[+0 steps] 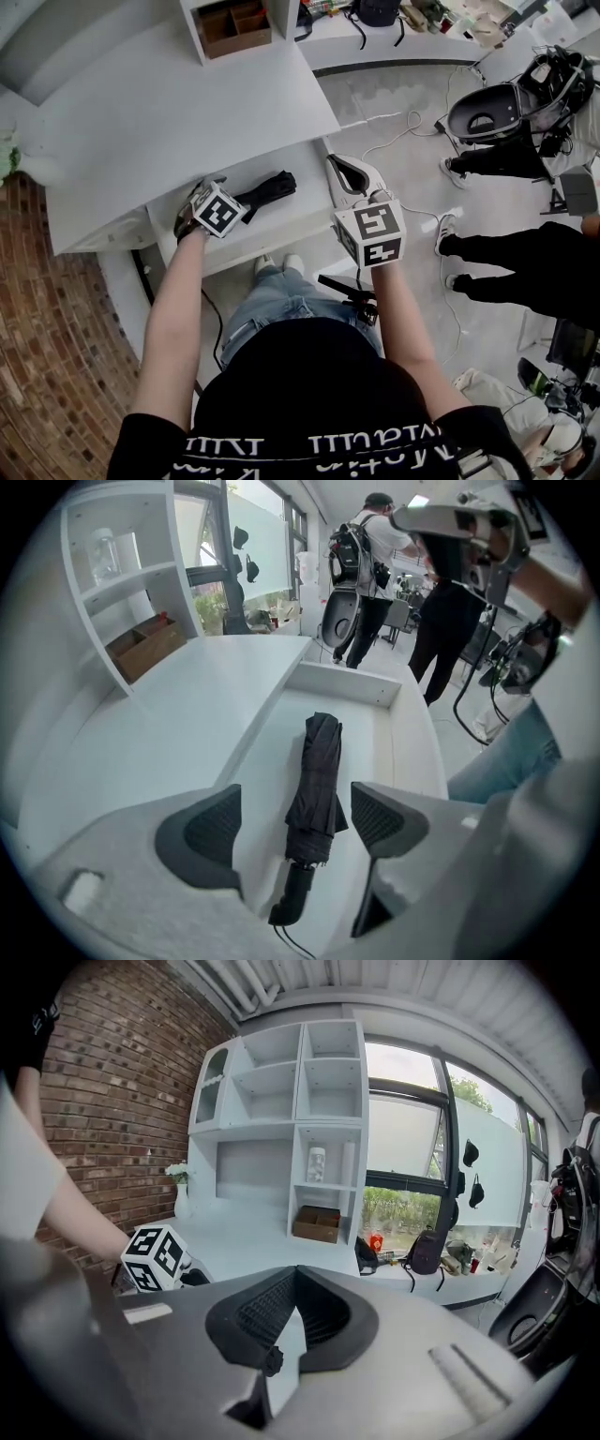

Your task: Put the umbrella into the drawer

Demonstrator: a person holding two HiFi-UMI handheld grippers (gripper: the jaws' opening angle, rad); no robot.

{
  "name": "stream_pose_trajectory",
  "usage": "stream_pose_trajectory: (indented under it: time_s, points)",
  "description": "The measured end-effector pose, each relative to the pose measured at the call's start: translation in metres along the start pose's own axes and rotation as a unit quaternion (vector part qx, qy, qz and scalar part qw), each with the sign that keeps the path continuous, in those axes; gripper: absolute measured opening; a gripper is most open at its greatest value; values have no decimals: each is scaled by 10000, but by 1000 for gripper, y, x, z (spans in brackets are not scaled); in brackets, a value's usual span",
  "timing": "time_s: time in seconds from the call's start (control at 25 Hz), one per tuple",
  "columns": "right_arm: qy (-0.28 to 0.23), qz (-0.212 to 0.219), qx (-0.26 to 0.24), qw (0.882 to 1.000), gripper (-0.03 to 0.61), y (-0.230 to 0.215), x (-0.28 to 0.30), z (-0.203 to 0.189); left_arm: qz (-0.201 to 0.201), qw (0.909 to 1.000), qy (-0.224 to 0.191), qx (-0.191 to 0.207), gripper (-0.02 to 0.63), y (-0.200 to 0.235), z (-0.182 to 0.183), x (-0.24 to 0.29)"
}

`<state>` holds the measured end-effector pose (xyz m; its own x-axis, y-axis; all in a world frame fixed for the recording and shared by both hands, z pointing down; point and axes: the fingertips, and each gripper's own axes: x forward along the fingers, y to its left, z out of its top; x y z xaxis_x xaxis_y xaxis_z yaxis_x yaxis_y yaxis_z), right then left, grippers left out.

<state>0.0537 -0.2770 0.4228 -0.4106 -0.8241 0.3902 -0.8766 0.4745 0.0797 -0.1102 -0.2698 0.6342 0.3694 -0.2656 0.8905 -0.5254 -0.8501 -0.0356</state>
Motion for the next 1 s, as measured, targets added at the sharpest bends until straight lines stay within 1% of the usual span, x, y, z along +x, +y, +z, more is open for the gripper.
stream_pose_trajectory:
  time_s: [0.12,0.24,0.4,0.44,0.52,0.64,0.72,0.8,0.92,1.0]
  points:
    - [-87,21,-46,9999,11,4,-1,9,184,9996,-192,-106,368,11,3,-16]
    - [-172,51,-64,9998,11,7,-2,17,349,9973,-581,-288,368,21,16,-37]
    - [-283,98,-130,9995,11,9,0,29,657,9914,-1047,-425,368,37,31,-66]
    - [-315,103,-152,9993,11,9,1,32,708,9893,-1175,-495,368,41,33,-74]
    - [-374,104,-208,9990,11,9,2,40,782,9839,-1417,-757,371,47,35,-88]
    - [-413,60,-326,9986,11,6,3,51,957,9726,-1807,-1103,387,58,38,-110]
    - [-458,36,-363,9983,9,3,3,59,1095,9631,-2101,-1275,387,64,41,-126]
    - [-483,19,-354,9982,9,-1,5,65,1234,9525,-2380,-1443,387,68,42,-141]
    - [-538,3,-316,9981,10,-6,7,73,1471,9376,-2687,-1645,387,75,39,-159]
    - [-631,27,-263,9977,7,-8,7,81,1713,9243,-2909,-1778,387,82,37,-176]
